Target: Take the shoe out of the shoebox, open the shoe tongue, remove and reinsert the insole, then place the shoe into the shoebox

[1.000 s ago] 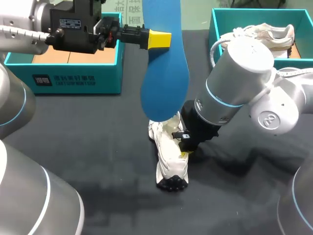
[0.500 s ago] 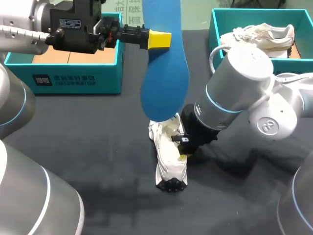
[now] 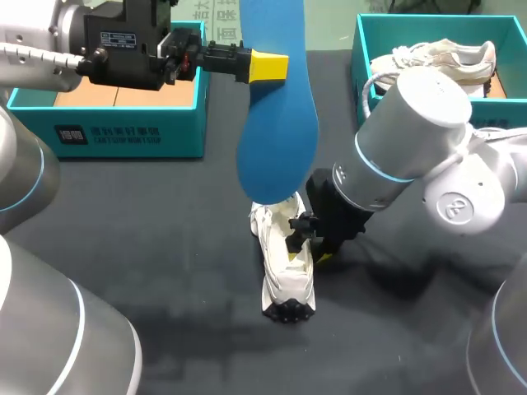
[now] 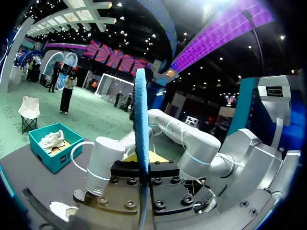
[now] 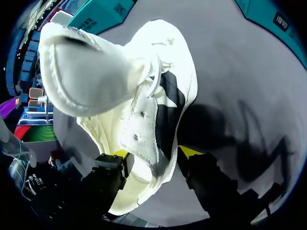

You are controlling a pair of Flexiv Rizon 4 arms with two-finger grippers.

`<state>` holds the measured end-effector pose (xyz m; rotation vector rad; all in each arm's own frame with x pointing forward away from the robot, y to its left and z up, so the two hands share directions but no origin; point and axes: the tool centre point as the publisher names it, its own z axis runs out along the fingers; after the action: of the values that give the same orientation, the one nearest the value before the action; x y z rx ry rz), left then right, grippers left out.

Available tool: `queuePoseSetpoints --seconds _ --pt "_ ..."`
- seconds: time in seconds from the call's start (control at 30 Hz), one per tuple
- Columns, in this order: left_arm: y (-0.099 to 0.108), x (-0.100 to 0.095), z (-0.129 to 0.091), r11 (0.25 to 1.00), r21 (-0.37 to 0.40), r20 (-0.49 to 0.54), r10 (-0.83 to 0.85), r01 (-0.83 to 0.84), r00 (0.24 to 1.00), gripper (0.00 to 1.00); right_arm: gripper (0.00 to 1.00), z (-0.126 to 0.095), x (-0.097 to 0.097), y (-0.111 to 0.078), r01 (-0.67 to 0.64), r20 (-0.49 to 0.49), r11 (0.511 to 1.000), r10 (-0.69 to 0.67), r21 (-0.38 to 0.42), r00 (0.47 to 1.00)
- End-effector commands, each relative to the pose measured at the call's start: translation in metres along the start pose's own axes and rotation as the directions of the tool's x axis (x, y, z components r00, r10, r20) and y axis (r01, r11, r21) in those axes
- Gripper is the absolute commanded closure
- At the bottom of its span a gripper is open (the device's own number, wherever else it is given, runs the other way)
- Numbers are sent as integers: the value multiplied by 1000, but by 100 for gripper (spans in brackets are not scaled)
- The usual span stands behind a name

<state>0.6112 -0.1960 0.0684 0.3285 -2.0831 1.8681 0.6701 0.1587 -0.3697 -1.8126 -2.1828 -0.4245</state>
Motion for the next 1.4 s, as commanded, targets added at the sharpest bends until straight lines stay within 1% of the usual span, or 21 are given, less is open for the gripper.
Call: queuePoseSetpoints --seconds 0.03,0.13,0.2,0.23,0.27,0.3,0.7,0.77,0.83,0.97,1.0,1.03,1.1,1.13,1.4 --pt "0 0 1 1000 -1 0 0 0 1000 100 0 -27 -12 -8 8 -60 1000 -9 -19 998" --pt "0 0 1 1000 -1 0 0 0 1000 100 0 -43 -12 -7 10 -96 1000 -12 -22 995" --pt "0 0 1 1000 -1 0 0 0 1000 100 0 -55 -14 -6 18 -150 1000 -20 -18 988" --pt "0 0 1 1000 -1 0 0 0 1000 100 0 -61 -15 -5 18 -168 1000 -19 -7 986" --pt "0 0 1 1000 -1 0 0 0 1000 100 0 -66 -17 -4 18 -205 1000 -17 4 979" --pt "0 0 1 1000 -1 0 0 0 1000 100 0 -71 -18 -3 57 -239 998 -50 22 970" --pt "0 0 1 1000 -1 0 0 0 1000 100 0 -71 -18 -3 57 -239 998 -50 22 970" --pt "0 0 1 1000 -1 0 0 0 1000 100 0 -71 -16 -3 62 -325 998 -59 -2 944" --pt "0 0 1 1000 -1 0 0 0 1000 100 0 -79 -15 -2 65 -377 997 -71 -28 923" --pt "0 0 1 1000 -1 0 0 0 1000 100 0 -101 -14 -3 58 -430 997 -74 -51 900" --pt "0 0 1 1000 -1 0 0 0 1000 100 0 -106 -14 -3 51 -459 997 -72 -58 886" --pt "0 0 1 1000 -1 0 0 0 1000 100 0 -110 -16 -2 44 -514 996 -78 -77 854" --pt "0 0 1 1000 -1 0 0 0 1000 100 0 -117 -16 0 44 -551 997 -70 -60 831" --pt "0 0 1 1000 -1 0 0 0 1000 100 0 -119 -16 1 62 -559 997 -76 -44 826" --pt "0 0 1 1000 -1 0 0 0 1000 100 0 -119 -16 1 62 -559 997 -76 -44 826"
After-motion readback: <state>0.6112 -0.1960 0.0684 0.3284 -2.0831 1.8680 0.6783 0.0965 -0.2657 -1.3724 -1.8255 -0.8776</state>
